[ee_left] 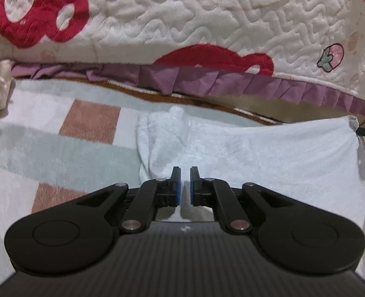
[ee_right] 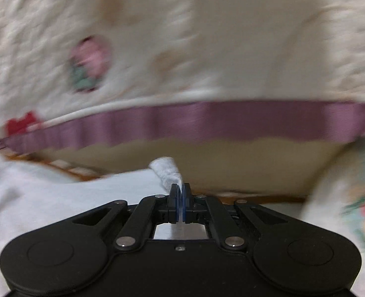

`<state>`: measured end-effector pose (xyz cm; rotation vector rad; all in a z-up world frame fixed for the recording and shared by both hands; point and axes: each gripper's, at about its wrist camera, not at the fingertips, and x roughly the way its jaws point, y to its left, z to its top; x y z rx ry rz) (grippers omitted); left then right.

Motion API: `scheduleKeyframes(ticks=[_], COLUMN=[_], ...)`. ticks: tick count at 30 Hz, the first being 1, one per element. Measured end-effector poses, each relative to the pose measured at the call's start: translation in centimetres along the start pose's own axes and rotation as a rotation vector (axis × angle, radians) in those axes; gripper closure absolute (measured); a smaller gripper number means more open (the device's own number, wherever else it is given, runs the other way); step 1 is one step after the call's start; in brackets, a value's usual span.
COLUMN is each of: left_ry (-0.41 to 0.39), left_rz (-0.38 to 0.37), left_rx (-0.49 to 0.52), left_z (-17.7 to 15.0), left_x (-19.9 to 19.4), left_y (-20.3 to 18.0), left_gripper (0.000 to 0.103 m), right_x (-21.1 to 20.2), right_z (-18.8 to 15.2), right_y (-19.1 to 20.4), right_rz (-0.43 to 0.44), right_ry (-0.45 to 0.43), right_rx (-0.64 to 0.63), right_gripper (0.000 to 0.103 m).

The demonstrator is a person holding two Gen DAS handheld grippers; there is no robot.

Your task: Fold clothes

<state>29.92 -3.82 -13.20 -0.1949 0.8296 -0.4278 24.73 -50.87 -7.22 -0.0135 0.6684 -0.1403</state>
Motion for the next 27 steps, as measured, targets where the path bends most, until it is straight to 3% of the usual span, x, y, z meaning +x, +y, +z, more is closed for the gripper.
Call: scheduleKeyframes(ticks=[2,5,7,9,11,17,20,22,23,25,27], left_ry=[0.0,0.002,0.015,0.032,0.061,0.141,0.181,0.197,0.2,0.14,0.031], left_rz=[-0.022,-0.052,-0.1,-0.137,-0.163,-0.12,-0.097,-0.082,-0.073,-0.051,-0.011], left_rx=[0.032,0.085,0.127,0.173,0.186,0.24,0.267,0.303,0.33,0.424,0.497], left_z=[0.0,0.1,0.5,1.3,2.3,3.3,3.9,3.7,3.3,2.5,2.3], left_x=[0.1,0.2,0.3,1.2,2.9,8.0,10.5,11.5,11.6,10.9,9.6], left_y=[-0.6,-2.1,-3.7,-5.6,-7.2,-10.7,-12.5,-13.2,-13.3,-14.1,-15.0], left_gripper=[0.083,0.081,0.074,0.06,0.057,0.057,0.066,0.096,0.101,0.102,0.102], right_x=[0.7,2.8,3.7,4.3,4.8,6.3,6.7,6.7,6.7,6.6,6.4], right_z=[0.2,0.2,0.0,-0.2,-0.5,-1.6,-2.0,-2.1,-2.2,-2.4,-2.6], right_y=[-1.3,-2.7,-3.1,-3.2,-3.3,-4.1,-4.4,-4.7,-4.9,-5.3,-5.7], right_rz=[-0.048,-0.099,-0.109,-0.107,-0.107,-0.106,-0.09,-0.074,-0.066,-0.05,-0.033], right_ry=[0.02,0.092,0.113,0.116,0.119,0.147,0.152,0.152,0.152,0.145,0.135], right_rx=[-0.018,-0.043,-0.063,-0.061,-0.055,-0.013,0.022,0.043,0.053,0.088,0.126], right_gripper=[0.101,0.101,0.101,0.101,0.101,0.101,0.101,0.1,0.1,0.1,0.1])
